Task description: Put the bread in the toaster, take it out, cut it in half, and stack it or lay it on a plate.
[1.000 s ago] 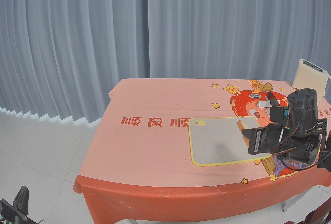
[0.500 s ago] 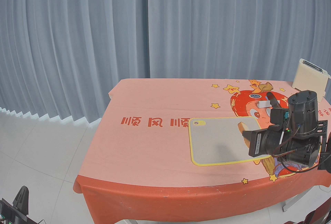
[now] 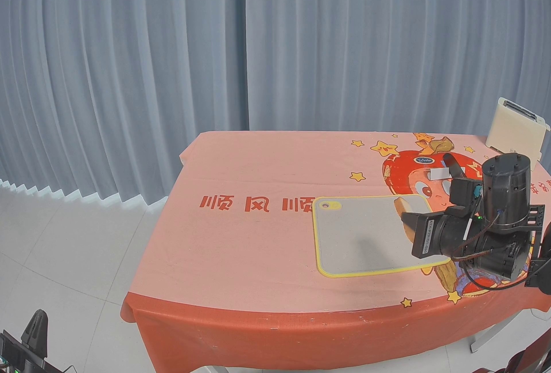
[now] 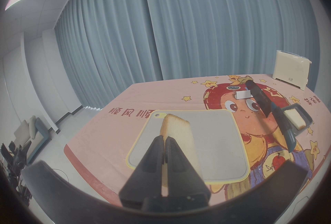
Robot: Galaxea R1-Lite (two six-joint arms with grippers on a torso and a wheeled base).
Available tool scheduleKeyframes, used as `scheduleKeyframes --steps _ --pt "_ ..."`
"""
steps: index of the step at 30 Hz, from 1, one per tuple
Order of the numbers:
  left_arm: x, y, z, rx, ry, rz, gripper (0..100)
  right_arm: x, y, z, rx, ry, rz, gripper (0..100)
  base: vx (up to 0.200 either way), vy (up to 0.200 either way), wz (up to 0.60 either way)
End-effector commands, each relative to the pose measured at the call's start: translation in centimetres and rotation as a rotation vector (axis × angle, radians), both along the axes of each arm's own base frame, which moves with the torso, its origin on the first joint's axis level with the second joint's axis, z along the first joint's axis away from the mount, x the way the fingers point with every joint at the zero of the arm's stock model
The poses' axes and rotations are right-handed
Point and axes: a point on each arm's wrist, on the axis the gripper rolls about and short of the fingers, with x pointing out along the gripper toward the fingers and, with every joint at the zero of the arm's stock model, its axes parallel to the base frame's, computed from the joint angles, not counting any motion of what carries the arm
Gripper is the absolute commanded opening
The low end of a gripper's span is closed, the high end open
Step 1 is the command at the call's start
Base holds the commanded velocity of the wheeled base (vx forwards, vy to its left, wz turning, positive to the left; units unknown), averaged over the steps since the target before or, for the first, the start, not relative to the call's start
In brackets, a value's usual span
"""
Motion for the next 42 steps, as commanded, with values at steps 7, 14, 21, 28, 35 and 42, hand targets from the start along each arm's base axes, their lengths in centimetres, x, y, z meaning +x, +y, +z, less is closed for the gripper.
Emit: scheduleKeyframes --steps 7,14,21,28,35,42 --pt "0.1 0.0 -0.5 0.0 0.019 0.001 0 0.1 0.0 -0.5 -0.012 0.013 -0.002 0 0.0 -0.2 0.0" --pt "0.1 0.0 -0.5 0.0 0.019 0.001 0 0.0 0.0 -0.5 -0.013 0.014 -0.002 0 0.0 -0.2 0.0" --pt "0.1 0.0 -0.5 -0.002 0.019 0.001 0 0.0 0.0 -0.5 -0.013 0.012 -0.005 0 0.0 -0.2 0.0" --pt "0.1 0.0 -0.5 0.0 0.019 0.001 0 -0.1 -0.1 -0.7 -0.023 0.019 -0.006 0 0.0 -0.2 0.0" --pt "0.1 0.0 -0.5 0.0 0.019 0.001 0 -0.2 -0.2 -0.6 -0.032 0.01 0.0 0 0.0 -0.2 0.0" --pt "0.1 0.0 -0.5 0.003 0.019 -0.006 0 0.3 -1.1 -0.3 -0.054 -0.01 -0.026 0 0.0 -0.086 0.0"
